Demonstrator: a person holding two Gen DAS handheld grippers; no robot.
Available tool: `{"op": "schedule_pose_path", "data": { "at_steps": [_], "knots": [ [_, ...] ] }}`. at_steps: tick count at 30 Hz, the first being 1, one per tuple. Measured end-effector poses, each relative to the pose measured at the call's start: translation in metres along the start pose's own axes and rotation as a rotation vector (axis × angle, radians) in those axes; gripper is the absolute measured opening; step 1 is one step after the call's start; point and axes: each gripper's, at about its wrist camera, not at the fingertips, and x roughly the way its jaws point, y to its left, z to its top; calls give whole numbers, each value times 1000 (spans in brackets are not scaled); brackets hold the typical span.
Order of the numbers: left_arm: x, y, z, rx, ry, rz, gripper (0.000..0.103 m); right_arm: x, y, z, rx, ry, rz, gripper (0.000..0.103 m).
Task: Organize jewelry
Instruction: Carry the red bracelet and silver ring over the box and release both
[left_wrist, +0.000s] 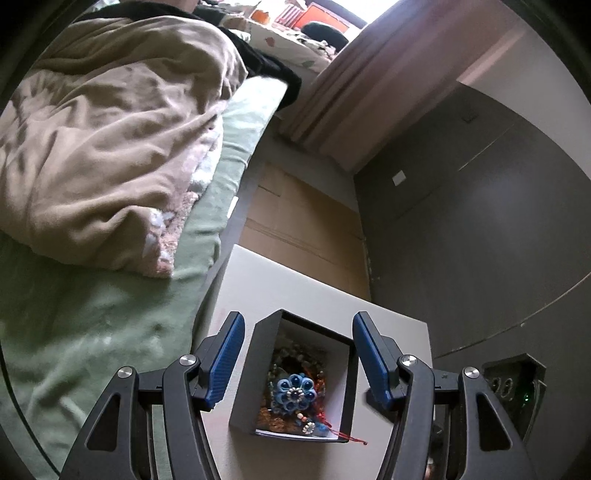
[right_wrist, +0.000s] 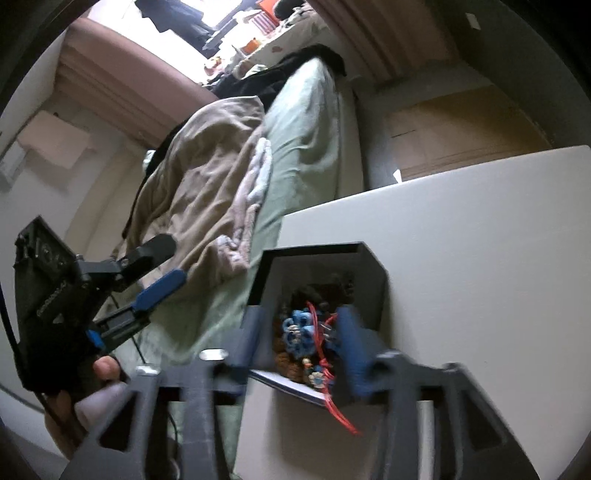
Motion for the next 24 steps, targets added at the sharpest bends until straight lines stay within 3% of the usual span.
{"op": "schedule_pose_path", "data": {
  "at_steps": [10,18,21,24],
  "knots": [
    [-2,-15,-13,74,11,14,62,-31,-24,-1,55,-44,-71,53],
    [-6,-43,-33,224,-13,86,62,-52,-25,-4,19,-73,-137,53],
    [-12,-53,-42,269,-66,150,62,-63,-25,-6,-1,-93,-212,53],
    [-13,-62,-51,301,-63,158,62,-80,-29,-9,-20,-120,-251,53]
  ]
}}
